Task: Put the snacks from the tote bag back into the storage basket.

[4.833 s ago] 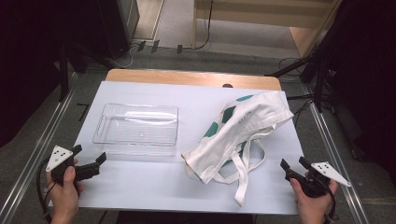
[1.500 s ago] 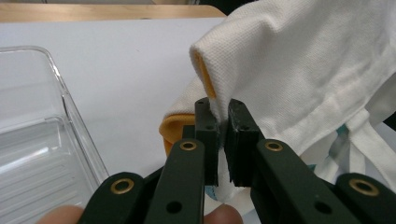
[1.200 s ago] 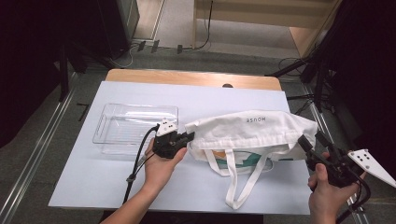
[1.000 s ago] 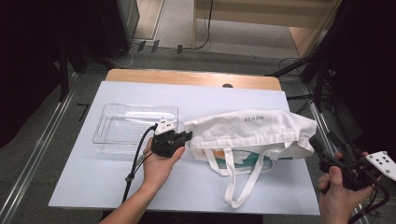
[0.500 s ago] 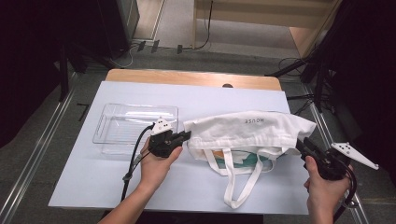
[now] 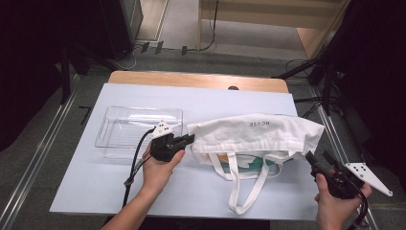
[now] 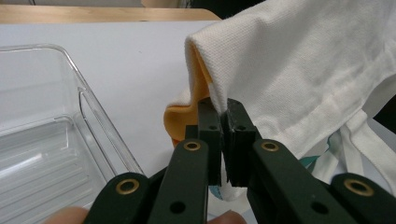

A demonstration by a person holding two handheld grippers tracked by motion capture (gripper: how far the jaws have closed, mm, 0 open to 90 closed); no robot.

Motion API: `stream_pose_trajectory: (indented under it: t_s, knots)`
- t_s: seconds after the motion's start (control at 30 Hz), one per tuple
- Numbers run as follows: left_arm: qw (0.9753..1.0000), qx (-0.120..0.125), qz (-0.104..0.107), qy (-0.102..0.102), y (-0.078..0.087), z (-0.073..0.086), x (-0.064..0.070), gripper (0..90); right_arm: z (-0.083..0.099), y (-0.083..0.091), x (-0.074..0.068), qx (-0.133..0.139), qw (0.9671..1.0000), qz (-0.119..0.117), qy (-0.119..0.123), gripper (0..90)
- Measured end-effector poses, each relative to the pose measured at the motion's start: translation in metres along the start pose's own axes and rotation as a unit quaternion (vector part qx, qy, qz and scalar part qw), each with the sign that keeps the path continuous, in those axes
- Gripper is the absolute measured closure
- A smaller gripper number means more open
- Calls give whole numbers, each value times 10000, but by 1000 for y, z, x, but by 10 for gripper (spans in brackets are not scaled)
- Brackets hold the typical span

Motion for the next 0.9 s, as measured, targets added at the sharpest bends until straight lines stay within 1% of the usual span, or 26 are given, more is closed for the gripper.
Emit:
stream_pose_trajectory:
  t_s: [0.03,0.07,0.1,0.13,0.17,0.2,0.23,0.3,0.33,0.37,0.4,0.43,0.5,0.53,0.57,0.6,0.63,0.67,0.7,0.73,0.77,0.8,0.83,0.87,0.9]
  knots:
    - [10000,22,3,23,0,0,0,888,8,-1,-5,-198,9990,-380,110,298]
    - [10000,38,3,22,1,-1,-1,888,11,-2,-6,-256,9984,-473,157,296]
    - [10000,38,3,22,1,-1,-1,890,11,-2,-6,-256,9984,-473,157,296]
    - [10000,36,17,10,2,-1,0,890,15,-2,-8,-331,9979,-527,184,308]
    - [10000,34,41,-43,1,-1,1,893,20,-5,-6,-382,9985,-311,250,364]
    - [9998,20,42,-175,2,1,3,894,20,-6,-6,-329,9989,-243,248,392]
    - [9997,22,49,-232,2,1,4,894,18,-7,-6,-264,9991,-212,261,443]
    - [9997,51,35,-255,4,1,4,896,14,-7,-7,-128,9993,-77,333,606]
    - [9996,68,32,-257,5,1,4,896,13,-6,-7,-108,9994,33,313,703]
    - [9996,103,53,-252,7,0,3,897,12,-6,-6,-80,9994,123,300,772]
    - [9996,126,57,-257,8,-2,3,898,11,-5,-4,-44,9995,147,282,801]
    - [9995,173,36,-259,10,-4,3,899,12,-4,-5,-51,9996,111,241,815]
    - [9992,295,-20,-280,14,-10,1,900,12,-3,-7,-72,9994,57,322,825]
    - [9992,295,-20,-280,14,-10,1,900,12,-3,-7,-72,9994,57,322,825]
    - [9987,462,-69,-218,20,-18,-2,900,13,-2,-12,-79,9990,-20,444,825]
    - [9987,462,-69,-218,20,-18,-2,900,13,-2,-12,-79,9990,-20,444,825]
    - [9978,616,-150,-179,26,-25,-6,900,17,-1,-22,-103,9989,-91,448,823]
    - [9975,661,-195,-146,28,-27,-8,900,18,0,-26,-109,9986,-102,498,821]
    - [9978,610,-236,-125,27,-25,-10,900,20,0,-29,-143,9983,-63,566,818]
    - [9984,510,-254,-45,24,-22,-12,896,20,0,-31,-173,9979,-1,623,815]
    - [9991,347,-237,45,20,-16,-13,885,21,0,-31,-191,9979,28,615,814]
    - [9991,347,-237,45,20,-16,-13,852,21,0,-31,-191,9979,28,615,814]
    - [9992,279,-268,72,17,-11,-14,852,22,-1,-30,-233,9981,46,570,812]
    - [9989,308,-337,51,18,-10,-15,773,24,-1,-28,-259,9984,67,506,802]
    - [9981,446,-426,-14,24,-10,-14,663,25,-1,-27,-253,9986,45,470,715]
Point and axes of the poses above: each handheld gripper's, and its own axes: y roughly backward along the jaws, z roughly out of its underside, x roughly to its right, the point moved 9 cm from there along -y, roughly forward along the jaws
